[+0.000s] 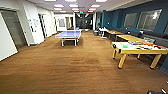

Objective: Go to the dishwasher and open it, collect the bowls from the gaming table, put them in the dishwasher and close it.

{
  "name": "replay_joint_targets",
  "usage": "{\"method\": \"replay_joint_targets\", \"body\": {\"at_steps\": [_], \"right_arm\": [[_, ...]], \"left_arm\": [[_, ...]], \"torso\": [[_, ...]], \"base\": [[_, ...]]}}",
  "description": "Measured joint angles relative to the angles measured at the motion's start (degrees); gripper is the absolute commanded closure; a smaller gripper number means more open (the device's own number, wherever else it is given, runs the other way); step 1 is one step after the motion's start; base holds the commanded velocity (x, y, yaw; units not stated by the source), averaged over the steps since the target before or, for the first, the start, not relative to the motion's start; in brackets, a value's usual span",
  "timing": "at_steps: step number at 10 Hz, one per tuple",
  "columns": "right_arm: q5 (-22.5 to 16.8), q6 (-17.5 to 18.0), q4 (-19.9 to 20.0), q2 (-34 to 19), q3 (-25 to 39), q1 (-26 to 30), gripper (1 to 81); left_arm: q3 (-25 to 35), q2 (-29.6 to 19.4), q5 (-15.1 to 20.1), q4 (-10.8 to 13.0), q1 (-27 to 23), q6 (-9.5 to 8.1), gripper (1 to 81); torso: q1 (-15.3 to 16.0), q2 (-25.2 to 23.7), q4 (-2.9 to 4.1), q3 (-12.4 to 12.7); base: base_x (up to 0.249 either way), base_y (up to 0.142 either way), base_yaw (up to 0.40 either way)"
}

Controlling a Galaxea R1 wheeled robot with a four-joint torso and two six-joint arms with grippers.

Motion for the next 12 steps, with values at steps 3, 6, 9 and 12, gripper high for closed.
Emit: {"method": "replay_joint_targets", "body": {"at_steps": [3, 6, 9, 12], "right_arm": [[0.13, 0.0, 0.0, 1.44, -1.38, 0.05, 1.0], [0.13, 0.0, -0.46, 2.29, -4.22, 0.22, 1.0], [0.18, -0.01, -1.18, 3.91, -4.86, 0.22, 1.0], [0.22, 0.0, -1.16, 3.34, -6.13, 0.05, 1.0]], "left_arm": [[-0.78, 0.69, 0.0, 0.02, 0.0, -0.02, 1.0], [-0.78, 1.13, 0.0, 0.02, -0.02, 0.0, 1.0], [-0.78, 1.02, -0.02, 0.02, 0.0, 0.0, 1.0], [-0.78, 1.11, 0.02, 0.02, -0.13, -0.02, 1.0]], "torso": [[0.0, 0.0, 0.0, 0.0], [0.02, 0.02, 0.0, 0.0], [0.05, 0.02, 0.0, 0.0], [0.05, 0.02, 0.0, 0.0]], "base": [[0.269, 0.0, 0.0], [0.272, 0.0, 0.0], [0.272, 0.0, 0.0], [0.272, 0.0, 0.0]]}}
